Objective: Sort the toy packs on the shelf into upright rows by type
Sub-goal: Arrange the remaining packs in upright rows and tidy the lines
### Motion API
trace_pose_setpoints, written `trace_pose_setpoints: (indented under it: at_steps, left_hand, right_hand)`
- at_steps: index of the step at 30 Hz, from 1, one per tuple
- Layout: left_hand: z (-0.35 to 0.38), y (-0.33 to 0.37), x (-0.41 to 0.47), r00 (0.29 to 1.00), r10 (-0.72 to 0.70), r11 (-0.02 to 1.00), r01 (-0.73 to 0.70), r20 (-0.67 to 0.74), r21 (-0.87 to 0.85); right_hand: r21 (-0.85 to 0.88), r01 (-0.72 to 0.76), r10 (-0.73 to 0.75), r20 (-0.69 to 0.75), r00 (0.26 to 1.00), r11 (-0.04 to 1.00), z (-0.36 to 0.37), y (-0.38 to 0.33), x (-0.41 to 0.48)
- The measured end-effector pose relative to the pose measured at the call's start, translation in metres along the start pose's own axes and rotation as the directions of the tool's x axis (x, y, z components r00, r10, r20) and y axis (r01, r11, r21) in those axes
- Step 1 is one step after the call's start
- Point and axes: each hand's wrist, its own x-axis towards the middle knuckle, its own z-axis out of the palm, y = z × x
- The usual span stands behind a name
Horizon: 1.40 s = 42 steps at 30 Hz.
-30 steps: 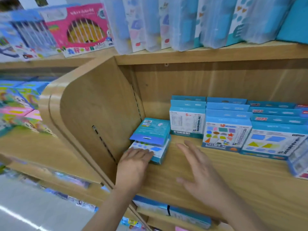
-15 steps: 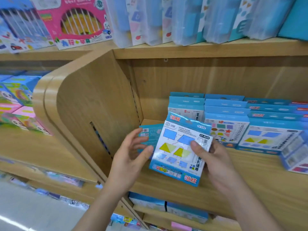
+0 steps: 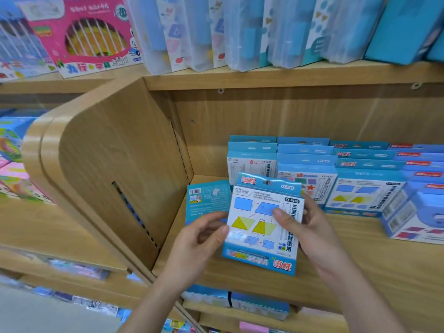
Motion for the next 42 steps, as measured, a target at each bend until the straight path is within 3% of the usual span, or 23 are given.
trace_pose_setpoints:
  at_steps: [2,3,5,7,9,11,13,15,17,21,27,34,39,42]
  left_hand:
    - [-0.006,-0.008,0.011,0.988,0.09,0.941,-0.042,-0.127,0.336]
    - [-0.009,-0.011,0.017,0.98,0.147,0.845,-0.053,-0.136,0.532]
    - [-0.013,-0.02,0.03,0.989,0.133,0.655,-0.043,-0.058,0.755]
    - [-0.013,-0.028,0.039,1.0,0.025,0.545,-0.004,-0.011,0.838]
    - [-0.014,-0.037,0.045,1.0,-0.028,0.501,0.008,0.007,0.865]
    - [-0.016,-0.042,0.044,1.0,0.014,0.478,-0.028,0.025,0.878]
    - [-0.022,-0.036,0.038,0.989,0.145,0.453,-0.088,0.024,0.887]
    - [-0.032,-0.02,0.029,0.941,0.334,0.495,-0.136,-0.044,0.858]
    - [-0.044,0.001,0.023,0.894,0.424,0.563,-0.137,-0.143,0.815]
    - [-0.055,0.015,0.029,0.897,0.303,0.778,-0.038,-0.321,0.628]
    - [-0.053,0.009,0.025,0.904,0.282,0.819,-0.051,-0.323,0.572]
    - [-0.052,0.005,0.016,0.894,0.296,0.825,-0.062,-0.336,0.561]
    - [-0.036,0.001,-0.004,0.864,0.143,0.974,-0.035,-0.483,0.225]
    - [-0.023,-0.003,-0.016,0.888,0.019,1.0,-0.012,-0.46,0.02]
  right_hand:
    - [-0.017,0.02,-0.021,-0.036,0.999,1.0,-0.01,0.0,-0.001]
    - [-0.028,0.026,-0.027,-0.051,0.998,0.999,-0.014,-0.001,-0.001]
    - [-0.065,0.025,-0.029,-0.071,0.997,0.998,-0.021,0.0,-0.003]
    - [-0.092,0.031,-0.039,-0.08,0.996,0.995,-0.026,0.002,-0.004]
    - [-0.116,0.041,-0.051,-0.08,0.996,0.992,-0.029,0.004,-0.006]
    - [-0.124,0.047,-0.057,-0.076,0.995,0.991,-0.032,0.006,-0.009]
    - [-0.14,0.052,-0.062,-0.067,0.996,0.989,-0.036,0.007,-0.012]
    - [-0.175,0.058,-0.068,-0.046,0.997,0.983,-0.039,0.006,-0.012]
    - [-0.19,0.061,-0.063,-0.006,0.998,0.98,-0.043,0.003,-0.012]
    - [-0.181,0.062,-0.041,0.121,0.992,0.981,-0.043,0.0,-0.009]
    - [-0.174,0.064,-0.02,0.244,0.969,0.983,-0.04,0.004,-0.008]
    - [-0.154,0.072,-0.033,0.241,0.97,0.985,-0.04,0.01,-0.007]
    - [-0.155,0.046,-0.005,0.254,0.967,0.987,-0.047,0.016,-0.009]
    - [-0.232,0.057,0.01,0.276,0.961,0.971,-0.052,0.017,-0.009]
